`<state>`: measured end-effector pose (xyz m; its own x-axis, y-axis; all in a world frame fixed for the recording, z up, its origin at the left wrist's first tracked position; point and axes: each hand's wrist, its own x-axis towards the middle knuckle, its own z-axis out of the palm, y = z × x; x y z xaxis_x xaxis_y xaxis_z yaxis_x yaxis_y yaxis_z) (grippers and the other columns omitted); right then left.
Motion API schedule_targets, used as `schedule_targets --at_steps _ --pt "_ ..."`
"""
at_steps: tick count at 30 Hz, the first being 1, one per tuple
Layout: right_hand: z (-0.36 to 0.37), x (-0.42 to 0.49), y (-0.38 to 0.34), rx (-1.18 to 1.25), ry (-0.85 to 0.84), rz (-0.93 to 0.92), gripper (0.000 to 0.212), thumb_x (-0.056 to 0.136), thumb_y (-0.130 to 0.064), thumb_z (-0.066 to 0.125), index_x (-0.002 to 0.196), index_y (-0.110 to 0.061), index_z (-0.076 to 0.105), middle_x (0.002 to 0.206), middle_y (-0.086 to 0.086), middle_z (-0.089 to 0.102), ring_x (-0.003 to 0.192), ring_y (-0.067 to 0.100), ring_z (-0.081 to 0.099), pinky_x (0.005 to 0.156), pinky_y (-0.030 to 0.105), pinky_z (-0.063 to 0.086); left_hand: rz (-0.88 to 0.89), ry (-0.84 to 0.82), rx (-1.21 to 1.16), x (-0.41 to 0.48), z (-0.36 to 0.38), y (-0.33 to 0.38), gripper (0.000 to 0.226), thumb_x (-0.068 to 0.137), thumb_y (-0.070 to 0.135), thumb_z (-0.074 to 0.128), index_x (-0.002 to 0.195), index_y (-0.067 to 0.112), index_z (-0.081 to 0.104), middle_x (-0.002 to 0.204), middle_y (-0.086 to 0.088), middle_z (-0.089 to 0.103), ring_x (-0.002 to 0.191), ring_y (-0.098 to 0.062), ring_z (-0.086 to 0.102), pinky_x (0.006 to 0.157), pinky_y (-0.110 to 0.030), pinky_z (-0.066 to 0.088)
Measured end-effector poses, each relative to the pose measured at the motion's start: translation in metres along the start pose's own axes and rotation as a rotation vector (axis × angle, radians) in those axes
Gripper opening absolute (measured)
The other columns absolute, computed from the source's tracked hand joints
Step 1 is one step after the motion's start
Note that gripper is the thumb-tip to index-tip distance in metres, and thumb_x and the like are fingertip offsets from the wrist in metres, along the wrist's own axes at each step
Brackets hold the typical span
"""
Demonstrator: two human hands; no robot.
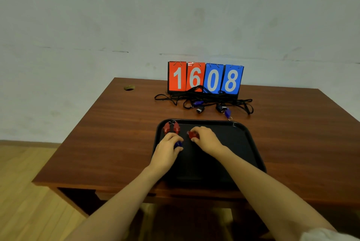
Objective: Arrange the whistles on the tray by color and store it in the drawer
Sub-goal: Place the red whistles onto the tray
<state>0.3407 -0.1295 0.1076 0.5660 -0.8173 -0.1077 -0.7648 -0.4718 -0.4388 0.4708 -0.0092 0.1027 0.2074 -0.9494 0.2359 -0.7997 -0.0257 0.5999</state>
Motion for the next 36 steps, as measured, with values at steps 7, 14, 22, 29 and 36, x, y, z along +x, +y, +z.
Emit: schedule_targets --at_steps 7,14,22,29,36 --pt "0.009 0.018 -0.015 0.036 0.114 0.078 0.041 0.089 -0.027 0.063 0.126 -0.018 0.048 0.126 0.007 0.052 0.11 0.027 0.056 0.09 0.038 0.049 -0.005 0.051 -0.027 -0.002 -0.001 -0.005 0.025 0.087 0.013 0.064 0.112 0.014 0.062 0.119 0.003 0.053 0.111 -0.012 0.053 0.091 -0.014 0.038" --pt "0.011 0.031 -0.022 0.076 0.147 0.112 0.033 0.091 -0.03 0.058 0.117 -0.015 0.046 0.12 0.009 0.055 0.103 0.029 0.058 0.073 0.035 0.044 -0.01 0.058 -0.045 -0.002 0.002 -0.008 0.027 0.091 0.019 0.059 0.116 0.011 0.062 0.119 0.002 0.053 0.11 -0.009 0.053 0.088 -0.008 0.033" --pt "0.003 0.031 -0.018 0.037 -0.028 0.056 0.049 0.087 -0.02 0.06 0.133 -0.019 0.043 0.122 0.007 0.054 0.109 0.026 0.054 0.077 0.033 0.044 -0.021 0.02 -0.03 0.002 0.008 -0.013 0.029 0.092 0.016 0.058 0.12 0.009 0.06 0.124 -0.001 0.051 0.116 -0.013 0.051 0.097 -0.016 0.036" --pt "0.01 0.032 -0.022 -0.01 0.021 0.022 0.053 0.089 -0.033 0.06 0.138 -0.023 0.042 0.133 0.006 0.049 0.119 0.025 0.052 0.087 0.038 0.049 -0.032 0.015 -0.012 0.002 0.005 -0.014 0.029 0.092 0.015 0.057 0.121 0.009 0.061 0.127 -0.001 0.05 0.12 -0.014 0.049 0.098 -0.016 0.035" --pt "0.011 0.033 -0.024 -0.046 0.027 0.064 0.049 0.094 -0.027 0.052 0.141 -0.024 0.039 0.135 0.007 0.045 0.12 0.027 0.049 0.085 0.038 0.048 -0.023 0.028 -0.006 0.002 0.004 -0.013 0.026 0.092 0.013 0.058 0.117 0.01 0.063 0.129 0.0 0.047 0.123 -0.013 0.046 0.099 -0.016 0.032"
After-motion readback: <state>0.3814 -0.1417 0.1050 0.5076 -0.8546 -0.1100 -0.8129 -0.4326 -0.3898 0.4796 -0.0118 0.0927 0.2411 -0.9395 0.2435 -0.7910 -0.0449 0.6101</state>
